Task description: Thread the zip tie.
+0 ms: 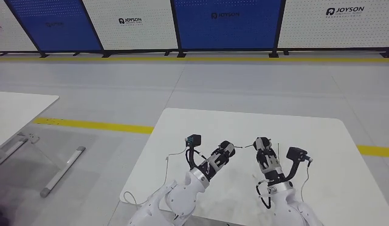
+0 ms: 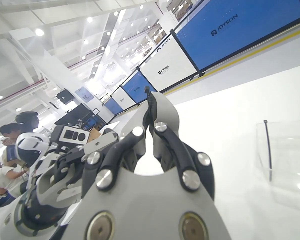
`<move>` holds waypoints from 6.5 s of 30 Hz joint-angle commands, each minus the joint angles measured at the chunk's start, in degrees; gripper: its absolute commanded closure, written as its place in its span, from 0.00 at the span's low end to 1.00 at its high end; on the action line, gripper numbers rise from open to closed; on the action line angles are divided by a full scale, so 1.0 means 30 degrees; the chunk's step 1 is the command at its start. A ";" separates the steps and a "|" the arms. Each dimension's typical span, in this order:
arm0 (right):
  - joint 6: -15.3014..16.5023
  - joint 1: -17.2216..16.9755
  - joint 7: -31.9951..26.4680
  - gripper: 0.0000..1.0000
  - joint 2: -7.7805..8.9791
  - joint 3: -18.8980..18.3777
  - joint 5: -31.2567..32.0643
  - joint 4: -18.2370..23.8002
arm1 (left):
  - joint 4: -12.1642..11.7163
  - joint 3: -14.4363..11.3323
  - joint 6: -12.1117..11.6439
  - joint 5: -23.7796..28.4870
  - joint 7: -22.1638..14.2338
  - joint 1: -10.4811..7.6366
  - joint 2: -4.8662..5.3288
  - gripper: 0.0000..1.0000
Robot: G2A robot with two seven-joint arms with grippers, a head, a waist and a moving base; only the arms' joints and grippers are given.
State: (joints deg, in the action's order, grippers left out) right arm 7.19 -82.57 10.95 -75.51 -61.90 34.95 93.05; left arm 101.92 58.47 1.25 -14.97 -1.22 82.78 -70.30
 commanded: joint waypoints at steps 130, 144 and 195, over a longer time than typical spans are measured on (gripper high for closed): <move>0.0940 -0.0426 -0.0440 0.96 -0.1266 -0.0501 0.0383 -0.0611 | -0.0095 -0.0002 -0.0209 0.0804 -0.0274 -0.0025 -0.0230 1.00; 0.0892 -0.0435 -0.0564 0.86 -0.1326 -0.0604 0.0464 -0.0704 | -0.0189 0.0082 -0.0108 0.0859 -0.0273 -0.0061 -0.0297 1.00; 0.1406 -0.0695 -0.1459 1.00 -0.1300 -0.0812 0.2071 -0.0526 | -0.0109 0.0020 -0.0031 -0.0485 -0.0035 -0.0071 -0.0521 0.78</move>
State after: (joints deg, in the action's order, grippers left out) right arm 11.56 -84.59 6.48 -79.41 -64.36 40.94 91.39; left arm 101.59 58.54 1.15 -16.33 -1.49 82.55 -71.85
